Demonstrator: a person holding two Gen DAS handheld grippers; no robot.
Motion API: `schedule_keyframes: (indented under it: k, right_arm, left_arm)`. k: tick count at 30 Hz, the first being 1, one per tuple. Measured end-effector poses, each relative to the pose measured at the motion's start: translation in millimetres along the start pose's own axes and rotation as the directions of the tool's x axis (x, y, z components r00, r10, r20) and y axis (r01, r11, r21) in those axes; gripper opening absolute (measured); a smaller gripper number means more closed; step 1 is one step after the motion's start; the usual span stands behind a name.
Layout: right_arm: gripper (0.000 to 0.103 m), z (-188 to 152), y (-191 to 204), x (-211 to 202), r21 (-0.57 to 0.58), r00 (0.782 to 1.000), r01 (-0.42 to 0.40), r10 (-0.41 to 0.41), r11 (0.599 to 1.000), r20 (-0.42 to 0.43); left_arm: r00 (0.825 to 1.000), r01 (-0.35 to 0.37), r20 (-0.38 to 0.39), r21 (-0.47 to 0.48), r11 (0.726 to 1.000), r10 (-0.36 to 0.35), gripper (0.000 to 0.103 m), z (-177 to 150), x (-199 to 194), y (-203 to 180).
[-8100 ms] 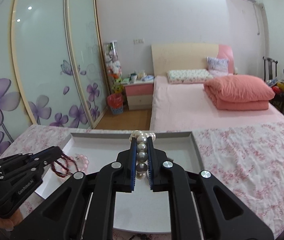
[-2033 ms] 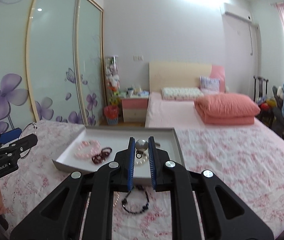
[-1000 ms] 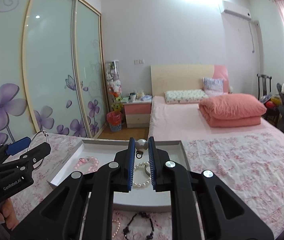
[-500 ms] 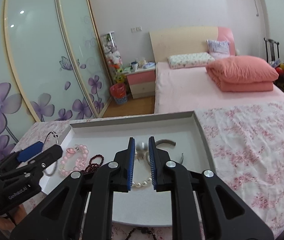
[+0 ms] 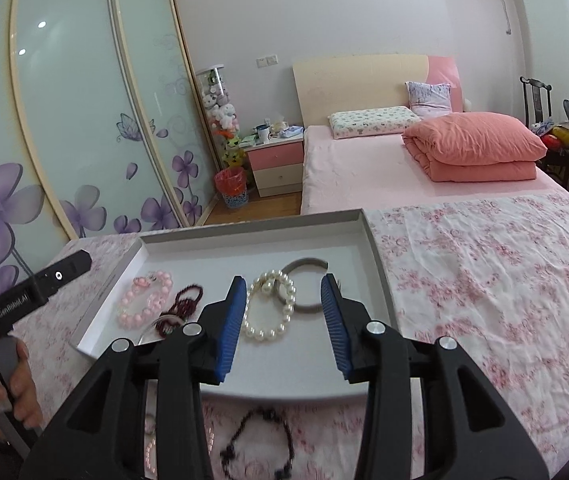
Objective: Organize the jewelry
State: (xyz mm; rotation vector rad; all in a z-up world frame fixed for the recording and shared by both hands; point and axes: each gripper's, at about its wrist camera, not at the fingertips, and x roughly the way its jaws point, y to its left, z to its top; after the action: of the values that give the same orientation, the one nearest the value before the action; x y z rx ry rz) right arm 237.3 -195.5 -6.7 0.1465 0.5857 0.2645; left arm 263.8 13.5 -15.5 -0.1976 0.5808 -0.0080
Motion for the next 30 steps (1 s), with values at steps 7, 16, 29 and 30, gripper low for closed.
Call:
schedule_keyframes:
  k: [7,16,29,30]
  right_arm:
    - [0.040,-23.2,3.8,-16.8,-0.038,0.998,0.002,-0.004,0.999,-0.062]
    - [0.037,-71.2,9.2,-15.7,-0.111,0.972,-0.009,-0.017,0.994,-0.234]
    - [0.023,-81.1,19.7,0.4,-0.145,0.943,0.072,-0.115,0.987,-0.313]
    - [0.019,-82.1,21.6,-0.2,-0.163,0.942,0.081,-0.128,0.983,-0.310]
  left_arm:
    - [0.999,-0.027,-0.032,0.034,0.999,0.028,0.073,-22.5,-30.0,19.2]
    - [0.991,-0.042,-0.123,0.074,0.996,0.051,0.074,-57.6,-46.5,35.5]
    - [0.982,-0.028,-0.178,0.164,0.986,0.057,0.074,-78.4,-47.5,19.0]
    - [0.981,-0.026,-0.186,0.168,0.985,0.058,0.074,-79.5,-46.0,17.2]
